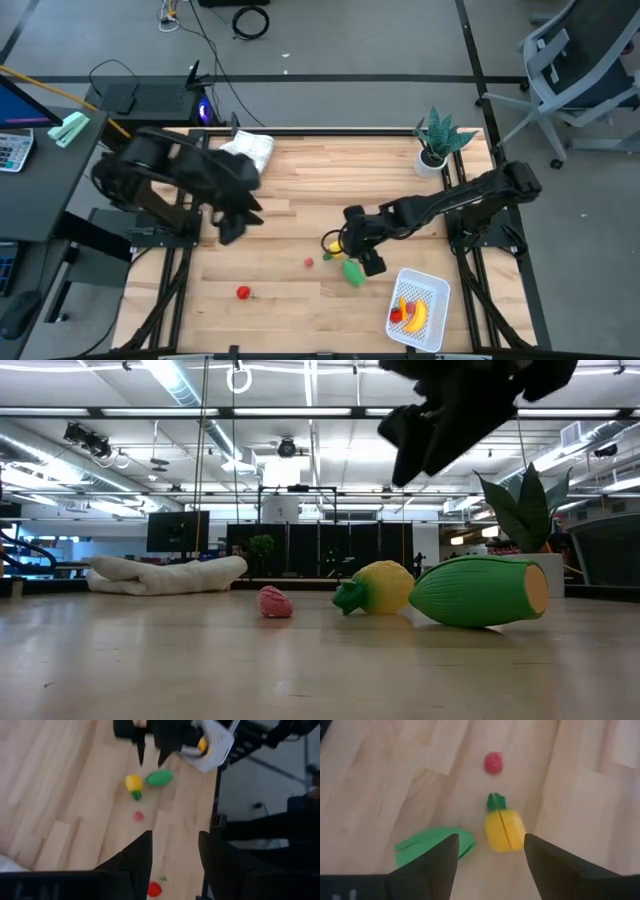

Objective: Pick and placing Produce into tupperware
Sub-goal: Put the yellow pineapple into the white basket

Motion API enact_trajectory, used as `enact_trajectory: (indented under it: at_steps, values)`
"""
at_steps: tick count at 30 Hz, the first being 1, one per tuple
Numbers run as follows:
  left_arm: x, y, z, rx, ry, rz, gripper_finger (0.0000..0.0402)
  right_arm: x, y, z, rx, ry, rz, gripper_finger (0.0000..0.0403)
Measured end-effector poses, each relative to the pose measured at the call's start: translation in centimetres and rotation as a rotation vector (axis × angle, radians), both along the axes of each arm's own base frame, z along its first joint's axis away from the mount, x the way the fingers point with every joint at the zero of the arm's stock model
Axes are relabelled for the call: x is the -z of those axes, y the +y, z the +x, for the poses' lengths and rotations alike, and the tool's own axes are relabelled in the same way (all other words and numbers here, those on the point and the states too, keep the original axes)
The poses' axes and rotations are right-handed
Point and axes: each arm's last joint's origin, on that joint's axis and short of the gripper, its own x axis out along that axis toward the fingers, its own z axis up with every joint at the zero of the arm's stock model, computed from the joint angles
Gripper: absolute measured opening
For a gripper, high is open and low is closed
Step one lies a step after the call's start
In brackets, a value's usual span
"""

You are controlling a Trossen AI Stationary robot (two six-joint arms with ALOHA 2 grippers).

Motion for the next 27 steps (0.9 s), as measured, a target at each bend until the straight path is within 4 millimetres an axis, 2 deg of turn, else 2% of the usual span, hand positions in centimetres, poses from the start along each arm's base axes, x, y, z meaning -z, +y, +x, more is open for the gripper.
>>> enact_trajectory:
  at_steps: [4, 9, 18, 27]
  values:
    - [-1.2, 0.7, -2.3, -0.029, -0.066, 0.016, 0.0166, 2.5, 0.2, 1.2, -0.032, 0.051, -0.029, 0.0236]
    - [-1.8, 1.1, -3.6, -0.037, -0.102, 0.024, 0.0167, 4.4, -0.5, 2.4, -0.019, 0.099, -0.057, 0.0253]
    - [-1.9, 1.1, -3.8, 0.016, -0.114, 0.072, 0.0167, 5.0, -0.8, 4.9, -0.087, 0.100, -0.114, 0.0268]
    - [-1.9, 1.1, -3.7, 0.017, -0.113, 0.072, 0.0167, 6.6, -0.8, 5.3, -0.116, 0.171, -0.140, 0.0268]
